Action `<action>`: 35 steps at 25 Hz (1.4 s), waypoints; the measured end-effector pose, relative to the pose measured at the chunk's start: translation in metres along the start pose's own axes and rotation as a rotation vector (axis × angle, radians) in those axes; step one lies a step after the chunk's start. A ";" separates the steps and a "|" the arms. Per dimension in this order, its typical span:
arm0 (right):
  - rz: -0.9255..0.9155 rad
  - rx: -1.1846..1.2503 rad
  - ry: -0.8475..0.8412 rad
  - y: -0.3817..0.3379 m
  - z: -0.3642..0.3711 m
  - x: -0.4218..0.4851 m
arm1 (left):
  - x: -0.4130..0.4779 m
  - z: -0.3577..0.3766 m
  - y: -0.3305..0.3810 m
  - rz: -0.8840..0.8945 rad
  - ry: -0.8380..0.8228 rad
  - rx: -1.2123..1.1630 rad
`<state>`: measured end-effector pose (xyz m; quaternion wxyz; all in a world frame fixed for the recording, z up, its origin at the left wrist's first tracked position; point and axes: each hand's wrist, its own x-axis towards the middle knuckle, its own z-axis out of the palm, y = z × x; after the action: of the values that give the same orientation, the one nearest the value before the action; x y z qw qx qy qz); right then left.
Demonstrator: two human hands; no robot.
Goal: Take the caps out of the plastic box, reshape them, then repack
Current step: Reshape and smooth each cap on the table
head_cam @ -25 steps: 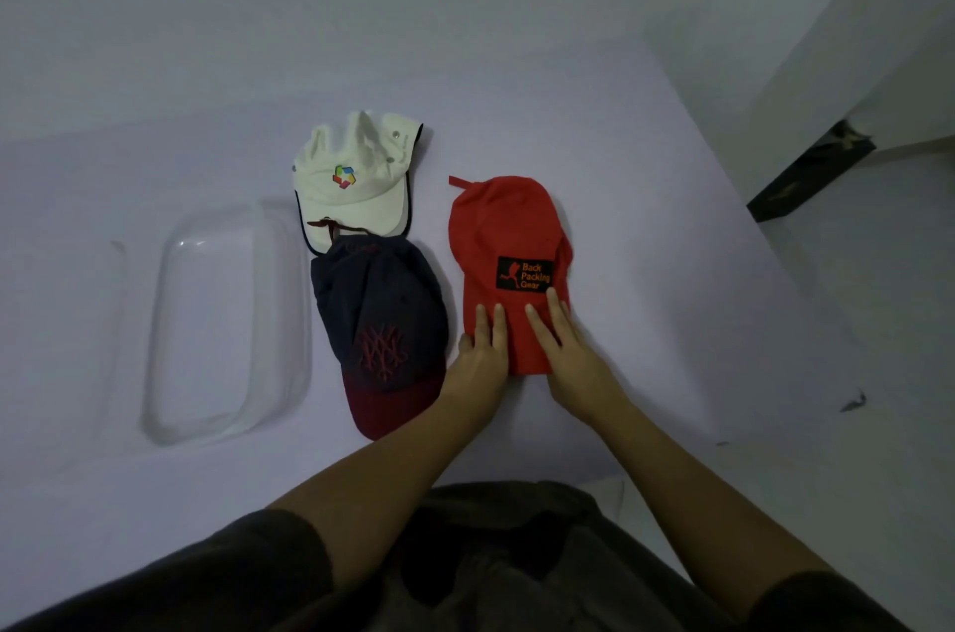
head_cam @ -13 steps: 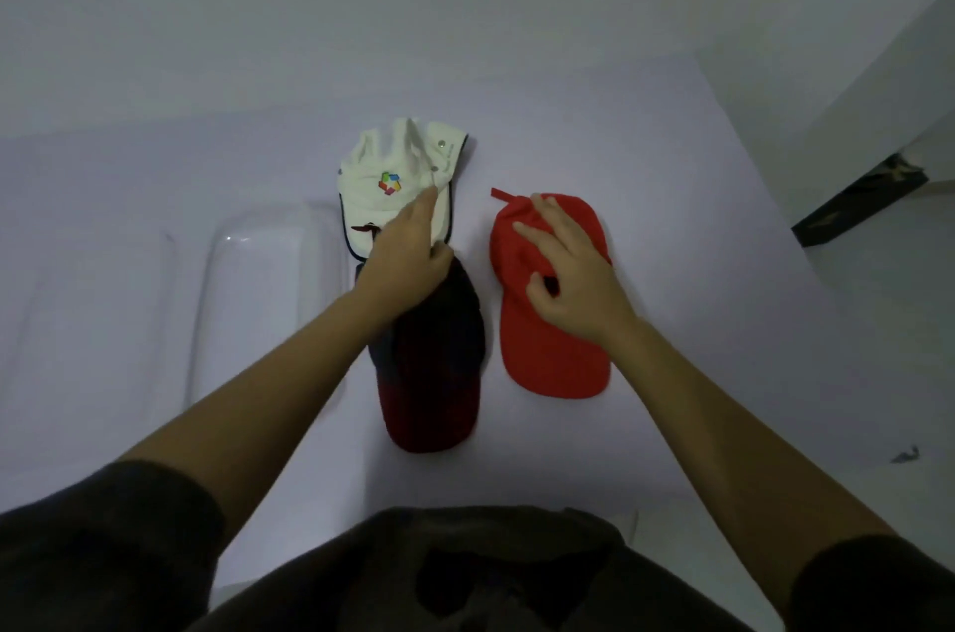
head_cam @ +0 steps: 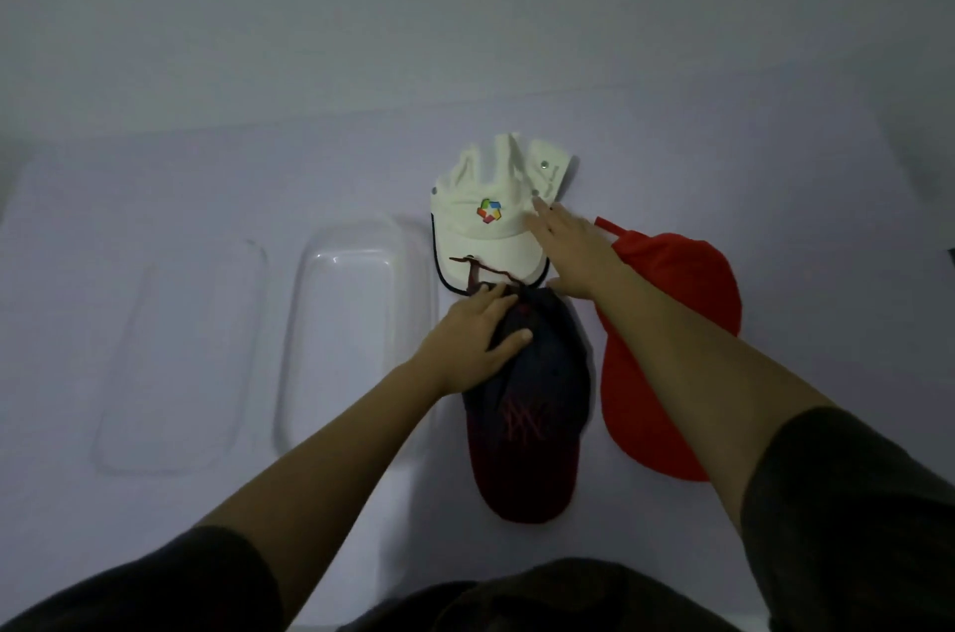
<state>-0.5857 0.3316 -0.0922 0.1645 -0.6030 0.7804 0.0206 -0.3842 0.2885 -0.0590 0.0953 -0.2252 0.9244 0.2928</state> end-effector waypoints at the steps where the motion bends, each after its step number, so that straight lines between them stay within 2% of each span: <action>1: -0.033 -0.072 -0.034 0.004 0.000 0.007 | 0.001 0.000 -0.001 0.015 0.003 -0.019; 5: -0.122 -0.178 -0.097 0.017 0.007 0.027 | 0.005 0.001 -0.009 0.044 -0.016 -0.082; 11: -0.113 -0.199 -0.018 0.014 0.028 0.036 | 0.009 0.003 -0.014 0.047 -0.008 -0.121; 14: -0.128 -0.159 -0.012 0.017 0.032 0.036 | 0.009 0.000 -0.015 0.107 0.033 -0.131; 20: -0.167 -0.147 0.381 0.018 0.006 0.039 | 0.006 -0.002 -0.015 0.153 0.053 -0.135; 21: -0.179 -0.167 0.465 0.016 -0.004 0.038 | 0.005 -0.005 -0.016 0.142 0.109 -0.155; 25: -0.168 -0.227 0.701 0.006 -0.037 0.024 | 0.022 -0.023 -0.020 0.007 0.534 -0.083; 28: -0.191 -0.296 0.824 -0.005 -0.052 0.009 | 0.044 -0.051 -0.016 -0.091 0.574 -0.029; 32: -0.153 -0.298 0.802 -0.022 -0.059 -0.017 | 0.054 -0.074 0.000 -0.164 0.557 0.015; 34: -0.040 -0.252 0.690 -0.036 -0.060 -0.030 | 0.048 -0.072 0.005 -0.180 0.522 0.125; 35: 0.052 -0.149 0.604 -0.044 -0.064 -0.036 | 0.042 -0.069 0.006 -0.151 0.532 0.191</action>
<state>-0.5510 0.3381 -0.0142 -0.1199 -0.5722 0.8054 -0.0983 -0.4273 0.2378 -0.0132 -0.1082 -0.3522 0.9209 0.1273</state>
